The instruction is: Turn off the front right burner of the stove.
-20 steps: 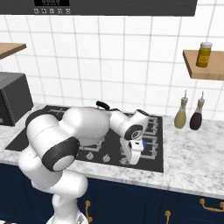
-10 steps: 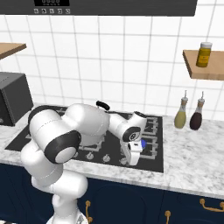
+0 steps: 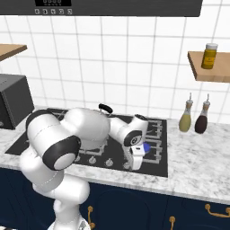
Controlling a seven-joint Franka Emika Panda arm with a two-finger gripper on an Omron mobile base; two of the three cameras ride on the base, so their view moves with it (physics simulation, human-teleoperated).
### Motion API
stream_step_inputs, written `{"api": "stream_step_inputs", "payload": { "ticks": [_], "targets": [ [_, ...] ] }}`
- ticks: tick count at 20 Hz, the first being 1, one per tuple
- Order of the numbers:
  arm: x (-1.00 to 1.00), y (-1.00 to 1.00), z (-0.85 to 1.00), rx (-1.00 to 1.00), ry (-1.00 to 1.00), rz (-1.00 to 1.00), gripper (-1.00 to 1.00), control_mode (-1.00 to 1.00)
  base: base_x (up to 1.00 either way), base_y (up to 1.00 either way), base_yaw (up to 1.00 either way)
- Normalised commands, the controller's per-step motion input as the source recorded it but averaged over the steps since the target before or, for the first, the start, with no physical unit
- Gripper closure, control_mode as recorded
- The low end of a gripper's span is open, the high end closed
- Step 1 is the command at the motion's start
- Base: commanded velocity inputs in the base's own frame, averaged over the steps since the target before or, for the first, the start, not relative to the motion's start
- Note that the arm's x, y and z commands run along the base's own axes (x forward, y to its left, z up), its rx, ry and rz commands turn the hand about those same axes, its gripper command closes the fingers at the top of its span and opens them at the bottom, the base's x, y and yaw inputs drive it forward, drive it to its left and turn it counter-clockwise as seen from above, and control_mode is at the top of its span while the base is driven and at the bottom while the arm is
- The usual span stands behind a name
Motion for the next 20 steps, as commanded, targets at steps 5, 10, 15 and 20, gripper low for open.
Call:
{"api": "stream_step_inputs", "payload": {
  "ticks": [5,10,15,20],
  "targets": [
    [-0.08,0.08,0.00,-0.05,-0.09,0.02,-1.00,-1.00,0.00,0.00,0.00],
    [0.00,0.00,-0.09,-0.02,0.00,0.00,-1.00,-1.00,0.00,0.00,0.00],
    [0.04,0.00,0.00,0.00,0.00,0.00,-1.00,-1.00,0.00,0.00,0.00],
    [0.17,-0.09,0.00,0.00,0.00,0.00,-1.00,-1.00,0.00,0.00,0.00]
  ]
}}
